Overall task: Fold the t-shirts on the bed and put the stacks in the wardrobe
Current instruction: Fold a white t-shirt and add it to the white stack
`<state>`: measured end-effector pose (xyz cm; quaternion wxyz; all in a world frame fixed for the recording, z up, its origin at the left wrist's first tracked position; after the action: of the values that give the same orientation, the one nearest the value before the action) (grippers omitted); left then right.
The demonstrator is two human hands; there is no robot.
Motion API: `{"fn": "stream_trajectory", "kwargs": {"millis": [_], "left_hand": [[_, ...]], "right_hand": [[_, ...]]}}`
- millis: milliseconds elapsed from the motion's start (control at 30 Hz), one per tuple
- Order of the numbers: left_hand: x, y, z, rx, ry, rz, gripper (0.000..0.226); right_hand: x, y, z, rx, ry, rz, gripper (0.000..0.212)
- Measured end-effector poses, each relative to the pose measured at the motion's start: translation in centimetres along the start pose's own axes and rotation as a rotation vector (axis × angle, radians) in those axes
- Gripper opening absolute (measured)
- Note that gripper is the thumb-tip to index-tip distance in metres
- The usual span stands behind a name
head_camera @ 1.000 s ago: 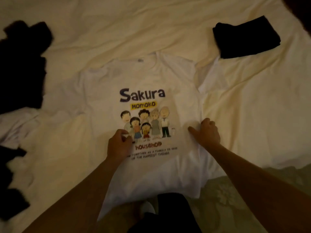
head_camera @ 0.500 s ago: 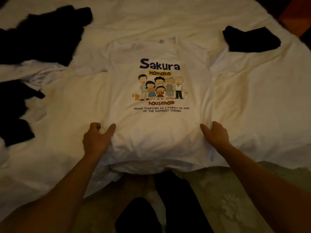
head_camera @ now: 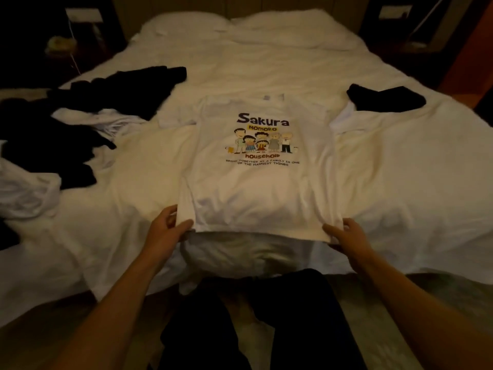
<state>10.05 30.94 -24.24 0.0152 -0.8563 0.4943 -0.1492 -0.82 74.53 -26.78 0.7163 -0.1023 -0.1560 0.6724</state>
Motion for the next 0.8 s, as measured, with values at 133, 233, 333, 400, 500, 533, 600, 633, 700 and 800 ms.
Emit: {"fn": "stream_trajectory", "kwargs": {"millis": [133,233,333,400,500,533,600,633,700,800], "left_hand": [[1.1,-0.6,-1.5,-0.104,0.181,-0.094,0.038],[2.3,-1.2,-3.1,-0.166,0.153,-0.203,0.031],[2.5,-1.7,-4.3,-0.245,0.123,-0.19,0.025],[2.0,-2.0,-4.7,-0.281,0.134,-0.115,0.027],[1.5,-2.1,-4.9,-0.304,0.195,-0.01,0.031],[1.7,-2.0,-4.9,-0.304,0.216,-0.004,0.031],[2.3,-1.8,-4.8,-0.302,0.271,-0.035,0.029],[2.7,-1.7,-4.6,-0.287,0.29,-0.064,0.027],[3.6,-1.5,-4.1,-0.245,0.271,-0.142,0.02],[5.2,-1.1,-3.5,-0.188,0.206,-0.287,0.009]], "right_hand": [[0.5,-2.2,2.0,0.145,0.088,0.034,0.053],[-0.6,-3.9,4.5,0.311,-0.178,0.184,0.067],[-1.2,-4.3,5.0,0.467,-0.584,0.149,0.053],[-0.3,-4.3,5.7,0.542,-0.655,0.026,0.031],[1.4,-4.3,6.5,0.561,-0.653,-0.097,0.009],[1.8,-4.2,6.5,0.543,-0.627,-0.113,0.01],[2.8,-4.0,6.3,0.495,-0.543,-0.138,0.017],[3.3,-3.8,6.2,0.478,-0.503,-0.152,0.019],[4.2,-3.2,5.8,0.429,-0.378,-0.173,0.019],[5.3,-2.8,4.9,0.305,-0.032,-0.165,0.019]]}}
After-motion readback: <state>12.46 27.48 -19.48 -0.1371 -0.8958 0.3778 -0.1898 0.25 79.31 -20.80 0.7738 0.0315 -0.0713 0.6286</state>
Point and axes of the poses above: each hand's wrist, its own y-axis towards the middle knuckle, its own x-axis out of the back of the hand, z = x × y, the point moved 9 cm from there along y, towards the middle knuckle, and after that the axes turned 5 degrees about y, right-handed, at the moved point
